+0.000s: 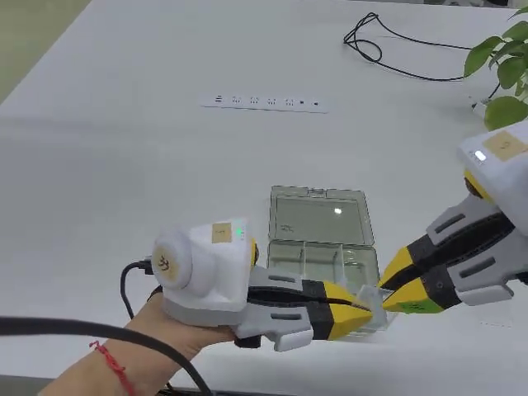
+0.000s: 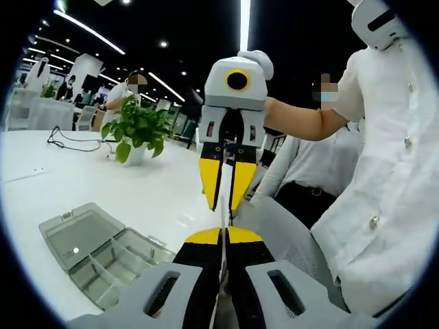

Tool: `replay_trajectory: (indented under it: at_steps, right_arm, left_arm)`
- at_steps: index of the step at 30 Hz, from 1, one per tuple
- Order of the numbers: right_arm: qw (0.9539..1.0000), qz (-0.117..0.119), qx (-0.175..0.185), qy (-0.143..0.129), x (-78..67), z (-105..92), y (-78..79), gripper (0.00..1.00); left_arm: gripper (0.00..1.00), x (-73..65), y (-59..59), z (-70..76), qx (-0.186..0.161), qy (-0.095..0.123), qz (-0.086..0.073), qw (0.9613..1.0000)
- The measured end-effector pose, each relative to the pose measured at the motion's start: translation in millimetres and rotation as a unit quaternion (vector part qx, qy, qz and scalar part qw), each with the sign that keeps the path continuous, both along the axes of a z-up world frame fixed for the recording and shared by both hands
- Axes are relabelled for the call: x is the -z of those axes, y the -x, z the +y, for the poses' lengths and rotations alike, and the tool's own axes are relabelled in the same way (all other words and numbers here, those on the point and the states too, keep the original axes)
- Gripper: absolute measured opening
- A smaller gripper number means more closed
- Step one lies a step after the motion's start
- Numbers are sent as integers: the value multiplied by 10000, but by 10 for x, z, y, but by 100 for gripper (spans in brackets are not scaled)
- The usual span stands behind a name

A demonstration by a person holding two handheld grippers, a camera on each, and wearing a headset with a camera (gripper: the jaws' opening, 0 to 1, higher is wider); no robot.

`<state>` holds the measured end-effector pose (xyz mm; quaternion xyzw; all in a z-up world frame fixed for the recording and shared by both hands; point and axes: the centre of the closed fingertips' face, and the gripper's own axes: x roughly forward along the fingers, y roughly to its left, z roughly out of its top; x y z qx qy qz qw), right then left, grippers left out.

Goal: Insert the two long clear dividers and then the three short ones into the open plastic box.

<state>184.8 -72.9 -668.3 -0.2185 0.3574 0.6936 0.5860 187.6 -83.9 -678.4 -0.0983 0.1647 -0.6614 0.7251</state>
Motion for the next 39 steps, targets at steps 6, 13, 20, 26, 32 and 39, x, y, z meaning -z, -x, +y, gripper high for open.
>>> replay_trajectory:
  at_steps: [6, 13, 20, 26, 32, 39]
  right_arm:
    - [10000, 78, -40, 0, 34, -2, 40, 4]
    - [9997, 221, -58, -39, 52, -5, 77, 3]
    - [9997, 242, -76, -54, 58, 8, 85, 3]
    - [9997, 239, -64, -47, 68, 1, 62, 3]
    - [9998, 210, -19, -66, 61, 3, 26, 3]
    - [9998, 147, 67, -123, 45, 3, -37, 3]
  left_arm:
    - [0, -6, 16, -9, 52, 4, -93, 9999]
    - [0, 13, 39, -7, 112, -42, -141, 9998]
    - [0, 25, 43, 7, 119, -67, -139, 9998]
    - [0, 39, 43, 11, 123, -116, -215, 9996]
    - [2, 47, 17, 20, 61, -155, -254, 9995]
    - [10, 78, -21, 59, -33, -267, -314, 9991]
